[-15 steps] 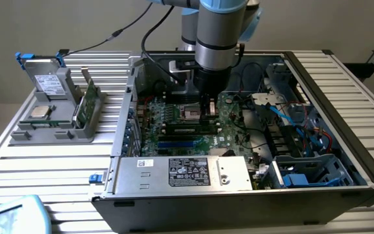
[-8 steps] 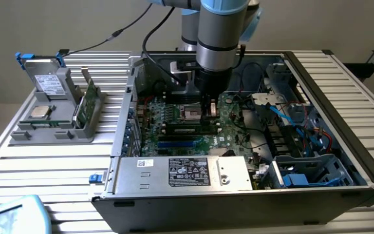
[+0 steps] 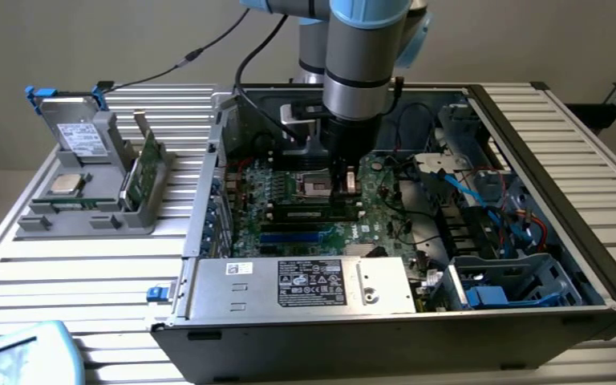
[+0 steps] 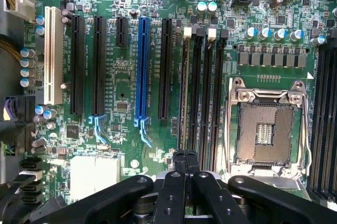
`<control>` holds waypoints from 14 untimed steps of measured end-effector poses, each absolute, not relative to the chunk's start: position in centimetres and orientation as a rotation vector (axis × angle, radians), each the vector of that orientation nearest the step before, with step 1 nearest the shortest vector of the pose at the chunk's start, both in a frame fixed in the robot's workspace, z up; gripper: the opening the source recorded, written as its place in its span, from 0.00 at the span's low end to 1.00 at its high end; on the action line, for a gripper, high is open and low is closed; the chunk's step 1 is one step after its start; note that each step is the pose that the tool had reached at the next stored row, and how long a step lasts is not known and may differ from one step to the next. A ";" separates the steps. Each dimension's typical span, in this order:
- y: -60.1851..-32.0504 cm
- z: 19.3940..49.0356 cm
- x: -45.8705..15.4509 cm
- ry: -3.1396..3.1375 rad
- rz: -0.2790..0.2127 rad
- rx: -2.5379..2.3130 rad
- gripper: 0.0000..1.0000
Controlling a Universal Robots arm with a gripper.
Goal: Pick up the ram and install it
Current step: 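Press down the ram until it locks into place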
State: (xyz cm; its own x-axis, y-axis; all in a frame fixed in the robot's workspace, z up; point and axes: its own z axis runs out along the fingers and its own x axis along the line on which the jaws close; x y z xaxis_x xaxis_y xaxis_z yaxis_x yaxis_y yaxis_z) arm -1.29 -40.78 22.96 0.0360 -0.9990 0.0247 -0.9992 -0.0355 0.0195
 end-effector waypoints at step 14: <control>-40.8 22.7 -1.3 -2.160 0.006 2.238 0.11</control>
State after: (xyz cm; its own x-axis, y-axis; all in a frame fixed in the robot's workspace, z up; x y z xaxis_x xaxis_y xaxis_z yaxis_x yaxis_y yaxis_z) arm -1.29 -40.78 22.71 0.0360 -0.9991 0.0245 -0.9992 -0.0355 0.0195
